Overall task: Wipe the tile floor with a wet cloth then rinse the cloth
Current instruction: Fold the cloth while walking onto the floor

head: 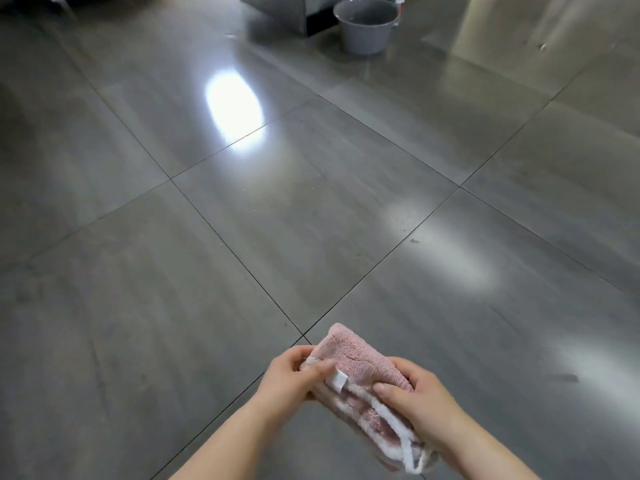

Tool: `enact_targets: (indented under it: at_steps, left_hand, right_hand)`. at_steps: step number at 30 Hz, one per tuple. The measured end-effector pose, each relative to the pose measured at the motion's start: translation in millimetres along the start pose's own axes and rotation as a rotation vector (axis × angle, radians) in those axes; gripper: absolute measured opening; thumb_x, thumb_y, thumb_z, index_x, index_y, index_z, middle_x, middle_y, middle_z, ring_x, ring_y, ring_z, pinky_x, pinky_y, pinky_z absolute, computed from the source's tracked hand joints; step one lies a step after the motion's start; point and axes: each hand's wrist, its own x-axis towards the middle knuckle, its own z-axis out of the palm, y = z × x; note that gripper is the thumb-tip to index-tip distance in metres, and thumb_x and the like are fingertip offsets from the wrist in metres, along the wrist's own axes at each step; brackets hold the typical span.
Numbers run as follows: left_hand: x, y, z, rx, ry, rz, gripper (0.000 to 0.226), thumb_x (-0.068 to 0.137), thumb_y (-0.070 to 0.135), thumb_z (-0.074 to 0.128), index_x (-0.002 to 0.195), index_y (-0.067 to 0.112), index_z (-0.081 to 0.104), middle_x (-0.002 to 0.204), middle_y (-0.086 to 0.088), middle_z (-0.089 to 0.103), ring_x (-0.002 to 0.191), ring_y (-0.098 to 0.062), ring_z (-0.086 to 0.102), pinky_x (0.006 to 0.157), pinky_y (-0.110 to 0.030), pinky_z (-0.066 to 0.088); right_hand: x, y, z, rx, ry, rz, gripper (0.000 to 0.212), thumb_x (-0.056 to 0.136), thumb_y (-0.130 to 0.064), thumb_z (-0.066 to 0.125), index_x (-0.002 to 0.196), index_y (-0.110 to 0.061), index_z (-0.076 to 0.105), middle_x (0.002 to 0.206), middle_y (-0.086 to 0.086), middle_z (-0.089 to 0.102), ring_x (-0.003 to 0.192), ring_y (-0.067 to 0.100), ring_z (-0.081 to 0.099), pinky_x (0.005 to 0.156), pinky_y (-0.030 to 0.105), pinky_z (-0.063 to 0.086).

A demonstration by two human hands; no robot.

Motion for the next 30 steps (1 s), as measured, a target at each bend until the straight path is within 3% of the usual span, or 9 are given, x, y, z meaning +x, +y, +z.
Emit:
enact_targets:
  at_steps: [6,11,17,21,23,25,27,29,30]
  left_hand:
    - [-11.8,126.9,-57.3,0.115,0.115,0.066,0.027,0.056,0.032,0.064,0.082,0.028,0.064,0.067,0.011,0.069,0.071,-0.007,0.062,0.069,-0.023,0.05]
    - [43.7,183.2,-68.4,0.196,0.174,0.074,0.023,0.054,0.032,0.064,0.077,0.032,0.063,0.059,0.016,0.067,0.064,0.001,0.058,0.061,-0.015,0.045]
    - [150.0,199.0,-76.7,0.223,0.185,0.099,0.019,0.064,0.036,0.062,0.082,0.035,0.061,0.08,0.011,0.067,0.075,-0.005,0.058,0.069,-0.019,0.046]
    - [231.7,173.3,-99.2,0.259,0.217,0.114,0.009,0.076,0.032,0.063,0.084,0.034,0.059,0.085,0.012,0.065,0.08,-0.007,0.059,0.072,-0.018,0.046]
    - [269.8,157.3,-108.0,0.29,0.21,0.12,0.008,0.081,0.028,0.063,0.087,0.031,0.059,0.086,0.011,0.063,0.083,-0.01,0.058,0.071,-0.015,0.044]
    - [304.4,141.0,-114.5,0.369,0.177,0.121,0.012,0.086,0.023,0.058,0.096,0.03,0.057,0.092,0.012,0.06,0.094,-0.013,0.056,0.075,-0.013,0.042]
    - [331.8,125.8,-125.0,0.556,0.212,0.163,0.032,0.089,0.032,0.051,0.121,0.024,0.049,0.121,0.006,0.053,0.122,-0.016,0.043,0.098,-0.022,0.035]
    - [344.9,119.1,-145.5,0.858,0.294,0.189,0.066,0.083,0.059,0.033,0.138,0.023,0.029,0.148,0.0,0.028,0.138,-0.015,0.022,0.111,-0.027,0.017]
    - [345.7,117.0,-159.0,0.959,0.351,0.183,0.083,0.07,0.069,0.019,0.14,0.025,0.024,0.152,0.0,0.02,0.14,-0.016,0.018,0.113,-0.028,0.013]
  right_hand:
    - [25.0,-133.1,23.5,-0.076,-0.119,0.01,0.021,0.063,-0.018,0.055,0.079,-0.03,0.058,0.076,-0.011,0.061,0.055,-0.013,0.055,0.06,0.006,0.044]
    - [86.2,-180.6,13.6,-0.125,-0.069,-0.038,0.044,0.08,0.011,0.047,0.08,-0.032,0.058,0.077,-0.01,0.063,0.06,-0.018,0.055,0.06,0.0,0.04]
    - [207.6,-186.6,-6.4,-0.083,-0.015,-0.067,0.048,0.08,0.013,0.042,0.09,-0.031,0.058,0.087,-0.017,0.061,0.068,-0.018,0.057,0.061,-0.003,0.04]
    - [289.2,-163.2,-0.3,-0.17,-0.015,-0.069,0.046,0.082,0.009,0.043,0.111,-0.024,0.055,0.097,-0.014,0.061,0.088,-0.002,0.058,0.064,-0.003,0.041]
    - [327.0,-141.2,3.8,-0.241,-0.005,-0.053,0.051,0.085,0.003,0.044,0.13,-0.022,0.045,0.119,-0.006,0.058,0.11,0.009,0.054,0.076,0.002,0.04]
    - [353.3,-111.6,6.3,-0.512,0.124,-0.086,0.06,0.086,-0.012,0.046,0.142,-0.022,0.026,0.14,-0.001,0.045,0.126,0.016,0.041,0.097,0.021,0.037]
    - [371.1,-79.2,4.3,-0.986,0.308,-0.289,0.072,0.076,-0.042,0.047,0.142,-0.026,0.024,0.144,0.004,0.039,0.135,0.023,0.024,0.11,0.042,0.026]
    - [384.7,-57.0,12.0,-1.23,0.221,-0.452,0.081,0.062,-0.061,0.04,0.138,-0.035,0.028,0.151,0.005,0.021,0.144,0.022,0.0,0.112,0.047,0.005]
    - [390.5,-47.2,17.0,-1.32,0.118,-0.52,0.078,0.06,-0.061,0.039,0.133,-0.035,0.034,0.155,0.004,0.009,0.145,0.021,-0.009,0.11,0.048,0.002]
